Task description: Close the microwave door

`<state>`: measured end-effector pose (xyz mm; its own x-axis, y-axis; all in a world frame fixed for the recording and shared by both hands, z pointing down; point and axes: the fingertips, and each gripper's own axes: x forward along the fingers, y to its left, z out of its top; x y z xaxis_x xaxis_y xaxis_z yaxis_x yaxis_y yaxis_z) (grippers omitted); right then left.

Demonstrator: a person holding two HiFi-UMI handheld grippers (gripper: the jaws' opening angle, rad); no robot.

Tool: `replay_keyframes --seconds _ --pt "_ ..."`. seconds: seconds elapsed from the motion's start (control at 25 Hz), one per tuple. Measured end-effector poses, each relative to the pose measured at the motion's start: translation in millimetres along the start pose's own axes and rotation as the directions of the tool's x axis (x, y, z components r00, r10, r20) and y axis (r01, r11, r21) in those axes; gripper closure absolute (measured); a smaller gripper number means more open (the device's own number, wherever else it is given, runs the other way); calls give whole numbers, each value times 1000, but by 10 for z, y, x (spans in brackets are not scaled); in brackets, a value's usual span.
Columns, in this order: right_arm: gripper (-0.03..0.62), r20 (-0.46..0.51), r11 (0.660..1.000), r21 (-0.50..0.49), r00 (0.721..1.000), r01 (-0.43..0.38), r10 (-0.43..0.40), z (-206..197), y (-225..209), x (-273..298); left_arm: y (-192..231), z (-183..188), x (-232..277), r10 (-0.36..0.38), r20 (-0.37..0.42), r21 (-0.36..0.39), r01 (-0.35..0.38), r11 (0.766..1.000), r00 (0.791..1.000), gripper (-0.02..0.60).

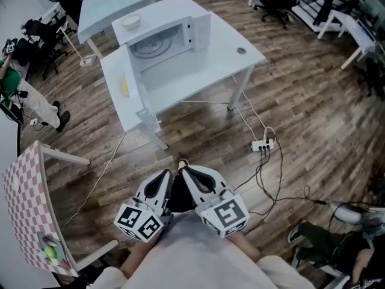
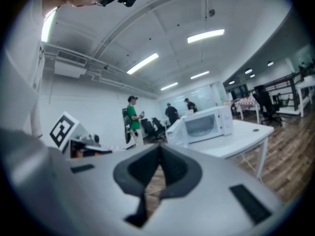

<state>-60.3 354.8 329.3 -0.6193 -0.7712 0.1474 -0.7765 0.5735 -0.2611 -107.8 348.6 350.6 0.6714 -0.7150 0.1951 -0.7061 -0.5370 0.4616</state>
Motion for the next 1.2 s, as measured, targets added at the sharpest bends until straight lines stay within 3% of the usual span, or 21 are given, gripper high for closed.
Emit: replay_keyframes --seconds 0.6,1.2 --pt "571 -48 999 -18 998 -44 43 207 -281 805 499 410 501 -28 -1 -24 28 999 1000 565" --pt "571 -46 989 -101 994 -105 101 687 -505 1849 1164 1282 924 -62 91 -15 64 998 994 565"
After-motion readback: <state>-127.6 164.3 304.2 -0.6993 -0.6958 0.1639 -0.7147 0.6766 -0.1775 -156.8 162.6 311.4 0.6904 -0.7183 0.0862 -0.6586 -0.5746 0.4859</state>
